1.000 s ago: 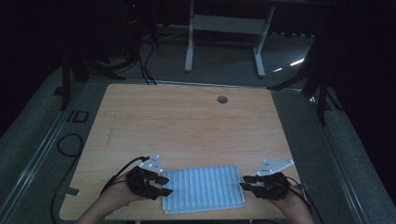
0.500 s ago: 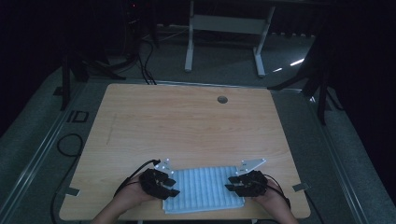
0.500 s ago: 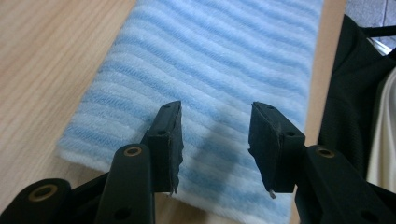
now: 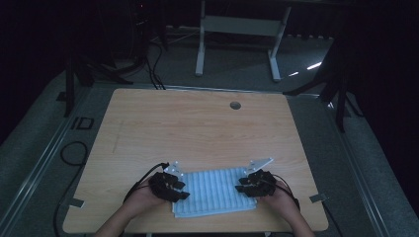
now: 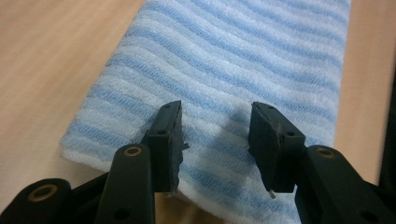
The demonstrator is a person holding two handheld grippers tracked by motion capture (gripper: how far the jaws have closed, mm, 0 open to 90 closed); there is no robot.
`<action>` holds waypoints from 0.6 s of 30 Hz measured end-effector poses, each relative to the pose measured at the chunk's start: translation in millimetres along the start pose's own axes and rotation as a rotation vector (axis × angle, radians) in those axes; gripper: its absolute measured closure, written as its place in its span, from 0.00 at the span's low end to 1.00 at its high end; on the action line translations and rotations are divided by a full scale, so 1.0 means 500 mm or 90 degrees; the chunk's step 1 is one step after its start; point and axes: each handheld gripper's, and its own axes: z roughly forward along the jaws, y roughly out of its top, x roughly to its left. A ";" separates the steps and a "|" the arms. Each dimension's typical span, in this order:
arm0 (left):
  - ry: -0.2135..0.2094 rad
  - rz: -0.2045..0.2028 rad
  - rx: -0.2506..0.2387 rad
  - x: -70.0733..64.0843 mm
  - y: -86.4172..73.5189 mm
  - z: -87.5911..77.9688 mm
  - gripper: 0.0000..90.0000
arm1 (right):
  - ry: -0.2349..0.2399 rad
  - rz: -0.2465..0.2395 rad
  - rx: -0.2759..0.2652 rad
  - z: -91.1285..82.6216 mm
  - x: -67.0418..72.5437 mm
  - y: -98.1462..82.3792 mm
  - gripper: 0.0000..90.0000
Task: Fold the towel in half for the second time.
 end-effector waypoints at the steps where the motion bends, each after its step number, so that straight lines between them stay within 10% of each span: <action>1: 0.003 0.002 -0.002 0.007 0.000 -0.001 0.61 | -0.002 0.001 0.000 0.003 -0.005 0.005 0.71; 18: 0.037 -0.029 0.028 0.153 0.027 -0.026 0.63 | -0.007 0.009 0.038 0.079 -0.083 0.137 0.71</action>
